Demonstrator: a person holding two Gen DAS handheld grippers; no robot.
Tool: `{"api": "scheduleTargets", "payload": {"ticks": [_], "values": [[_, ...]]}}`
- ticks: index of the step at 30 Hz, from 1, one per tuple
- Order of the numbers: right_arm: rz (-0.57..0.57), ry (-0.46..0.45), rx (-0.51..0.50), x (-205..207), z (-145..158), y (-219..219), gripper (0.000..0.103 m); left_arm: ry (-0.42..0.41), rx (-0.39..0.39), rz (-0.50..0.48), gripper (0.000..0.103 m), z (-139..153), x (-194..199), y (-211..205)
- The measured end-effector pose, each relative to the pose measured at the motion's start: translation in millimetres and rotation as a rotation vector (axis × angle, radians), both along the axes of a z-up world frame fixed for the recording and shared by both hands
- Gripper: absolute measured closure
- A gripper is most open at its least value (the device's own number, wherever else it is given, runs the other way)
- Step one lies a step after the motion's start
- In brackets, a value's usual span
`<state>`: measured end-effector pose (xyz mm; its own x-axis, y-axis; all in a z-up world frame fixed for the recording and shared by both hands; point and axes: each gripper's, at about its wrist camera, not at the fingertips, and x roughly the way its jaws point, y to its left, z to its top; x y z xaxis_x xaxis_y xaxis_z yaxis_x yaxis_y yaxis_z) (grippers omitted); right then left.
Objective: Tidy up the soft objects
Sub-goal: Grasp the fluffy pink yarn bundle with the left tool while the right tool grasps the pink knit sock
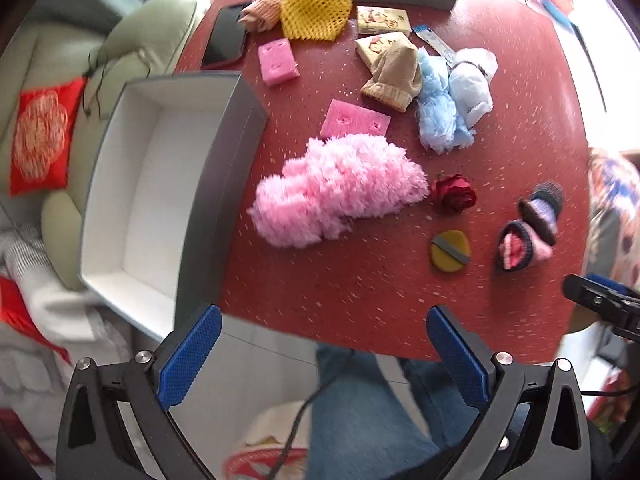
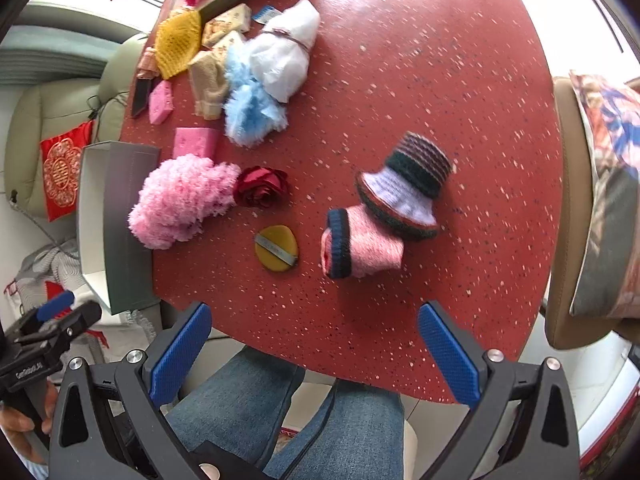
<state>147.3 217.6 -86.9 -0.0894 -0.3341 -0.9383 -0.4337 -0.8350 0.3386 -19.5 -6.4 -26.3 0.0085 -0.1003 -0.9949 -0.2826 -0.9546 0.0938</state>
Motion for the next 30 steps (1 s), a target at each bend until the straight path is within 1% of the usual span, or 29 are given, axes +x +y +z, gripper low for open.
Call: {"api": "scheduleTargets", "payload": {"ticks": [1,3,4,5,6,8,9,11,12,13,15,16,17,19,21,25,28,30], "values": [[-0.019,-0.024,0.009,4.4,-3.3,1.1,0.0,0.041,-0.021,-0.053,0.0,-7.2,-3.5,5.7],[-0.068,-0.024,0.027,13.7,-13.0,3.8,0.0,0.093,-0.04,-0.129,0.0,-16.5,-8.4,14.9],[-0.096,-0.045,0.034,19.3,-17.9,5.3,0.0,0.141,0.001,-0.147,0.0,-18.0,-8.3,20.4],[-0.138,-0.073,0.04,27.4,-24.7,7.1,0.0,0.145,-0.015,-0.193,0.0,-25.0,-10.3,25.3],[-0.171,-0.073,0.042,32.9,-31.4,8.5,0.0,0.147,-0.034,-0.238,0.0,-31.8,-12.4,29.3],[-0.236,-0.119,0.064,45.1,-39.2,10.5,0.0,0.13,-0.064,-0.295,0.0,-44.2,-16.3,32.4],[-0.281,-0.157,0.07,53.3,-42.0,8.9,0.0,0.119,-0.074,-0.319,0.0,-49.4,-18.4,32.5],[-0.341,-0.168,0.06,62.4,-45.5,4.7,0.0,0.131,-0.081,-0.384,0.0,-60.7,-27.1,35.1],[-0.366,-0.158,0.059,64.3,-48.0,4.2,0.0,0.13,-0.081,-0.402,0.0,-64.9,-31.0,36.4],[-0.386,-0.154,0.05,64.7,-50.3,2.7,0.0,0.119,-0.074,-0.406,0.0,-68.8,-32.1,35.5],[-0.442,-0.131,0.037,66.2,-52.0,3.3,0.0,0.124,-0.052,-0.436,0.0,-78.6,-41.0,37.0],[-0.477,-0.114,0.034,66.0,-51.8,3.8,0.0,0.12,-0.056,-0.442,0.0,-82.2,-43.4,36.4],[-0.497,-0.109,0.036,64.6,-51.4,3.9,0.0,0.137,-0.054,-0.459,0.0,-86.6,-47.0,38.4],[-0.527,-0.114,0.032,55.1,-52.7,3.1,0.0,0.144,-0.056,-0.47,0.0,-93.6,-52.8,40.7],[-0.558,-0.118,0.023,41.8,-56.2,3.9,0.0,0.139,-0.044,-0.47,0.0,-100.8,-54.2,40.3],[-0.63,-0.119,0.014,28.3,-64.5,12.6,0.0,0.133,-0.03,-0.453,0.0,-114.6,-54.6,39.9],[-0.701,-0.132,-0.004,14.9,-80.4,13.2,0.0,0.117,0.011,-0.426,0.0,-125.4,-55.4,39.2],[-0.721,-0.14,-0.008,9.6,-89.7,13.3,0.0,0.11,0.014,-0.425,0.0,-136.3,-56.6,38.2]]}}
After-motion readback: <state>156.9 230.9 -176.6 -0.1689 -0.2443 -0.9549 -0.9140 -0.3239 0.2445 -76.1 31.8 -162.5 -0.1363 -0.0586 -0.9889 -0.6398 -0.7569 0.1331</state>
